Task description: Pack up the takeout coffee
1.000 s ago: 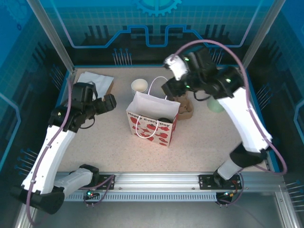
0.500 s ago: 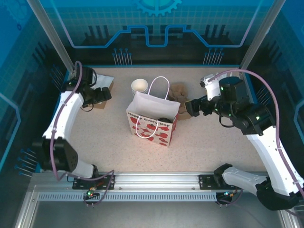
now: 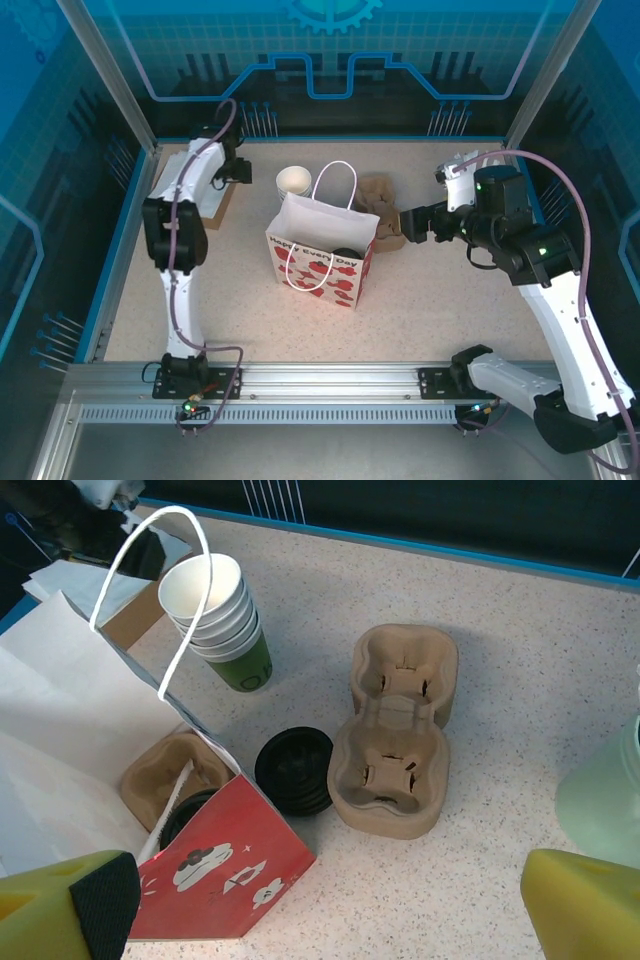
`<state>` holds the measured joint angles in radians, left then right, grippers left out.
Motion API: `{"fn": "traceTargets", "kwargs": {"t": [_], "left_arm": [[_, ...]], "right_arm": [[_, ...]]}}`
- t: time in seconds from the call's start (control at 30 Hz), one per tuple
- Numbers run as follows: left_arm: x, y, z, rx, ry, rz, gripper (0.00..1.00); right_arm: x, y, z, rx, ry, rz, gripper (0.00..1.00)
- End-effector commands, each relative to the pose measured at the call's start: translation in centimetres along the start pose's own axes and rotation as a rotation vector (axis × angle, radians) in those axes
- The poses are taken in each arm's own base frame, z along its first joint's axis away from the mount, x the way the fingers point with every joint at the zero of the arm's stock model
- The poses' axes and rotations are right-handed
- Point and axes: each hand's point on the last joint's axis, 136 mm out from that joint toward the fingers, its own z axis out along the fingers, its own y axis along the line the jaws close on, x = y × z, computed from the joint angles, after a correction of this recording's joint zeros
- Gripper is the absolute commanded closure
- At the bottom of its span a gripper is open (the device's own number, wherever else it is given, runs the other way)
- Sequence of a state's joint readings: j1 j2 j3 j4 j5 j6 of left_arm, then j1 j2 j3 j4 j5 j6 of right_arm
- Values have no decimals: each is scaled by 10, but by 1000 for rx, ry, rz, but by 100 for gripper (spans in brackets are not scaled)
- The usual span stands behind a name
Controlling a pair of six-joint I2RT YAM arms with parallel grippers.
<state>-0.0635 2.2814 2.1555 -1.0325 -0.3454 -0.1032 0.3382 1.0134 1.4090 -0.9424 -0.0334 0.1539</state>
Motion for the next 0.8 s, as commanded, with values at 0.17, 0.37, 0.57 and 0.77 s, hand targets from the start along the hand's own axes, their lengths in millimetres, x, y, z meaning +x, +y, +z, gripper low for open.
{"fn": "traceTargets", "kwargs": {"t": [0.17,0.37,0.57,0.77], "left_arm": [[-23,1,22,-194,-20,149,22],[-26,-2,36,-205,-28,171,32],[-25,-4,44,-202,-17,184,45],[-23,-4,48,-204,-11,180,51]], "right_arm": [[5,-9,5,-1,4,43,0],[5,-10,10,-13,15,57,0],[5,-9,12,-20,22,68,0],[6,-9,11,-21,21,67,0]]}}
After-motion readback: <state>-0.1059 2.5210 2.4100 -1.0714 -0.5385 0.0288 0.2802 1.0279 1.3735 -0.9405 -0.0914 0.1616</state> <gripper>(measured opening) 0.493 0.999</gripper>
